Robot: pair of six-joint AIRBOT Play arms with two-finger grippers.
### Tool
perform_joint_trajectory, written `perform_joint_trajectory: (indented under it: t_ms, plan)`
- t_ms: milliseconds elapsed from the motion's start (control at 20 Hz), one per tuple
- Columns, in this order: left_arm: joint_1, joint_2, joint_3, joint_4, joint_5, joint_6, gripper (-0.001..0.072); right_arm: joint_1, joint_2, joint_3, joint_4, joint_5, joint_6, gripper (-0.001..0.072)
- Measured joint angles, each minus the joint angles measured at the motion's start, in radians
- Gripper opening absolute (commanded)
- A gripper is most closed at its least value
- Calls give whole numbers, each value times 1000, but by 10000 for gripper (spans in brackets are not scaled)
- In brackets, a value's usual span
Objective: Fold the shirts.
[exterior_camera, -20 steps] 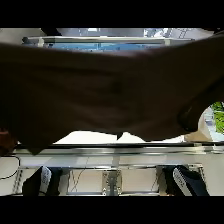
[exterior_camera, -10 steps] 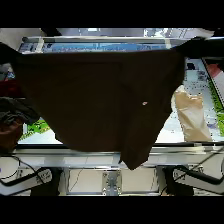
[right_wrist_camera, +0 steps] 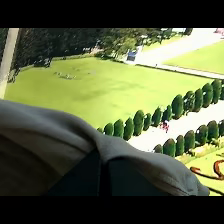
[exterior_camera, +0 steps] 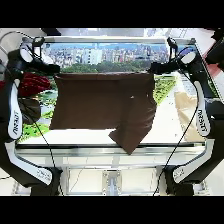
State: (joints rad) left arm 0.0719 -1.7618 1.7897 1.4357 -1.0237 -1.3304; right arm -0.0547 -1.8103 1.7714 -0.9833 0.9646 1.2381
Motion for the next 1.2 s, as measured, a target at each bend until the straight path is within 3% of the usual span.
perform_joint_trajectory:
  t_ms: [200,600,1200]
  plan:
    - [-10,-29,0,45,-2,-24,13,7,-26,0,-19,13,8,20]
    - [-12,-50,0,116,-208,-32,13,59,-22,-48,-186,235,16,21]
    - [-22,-136,0,124,-375,-32,25,92,-24,-228,-227,157,54,23]
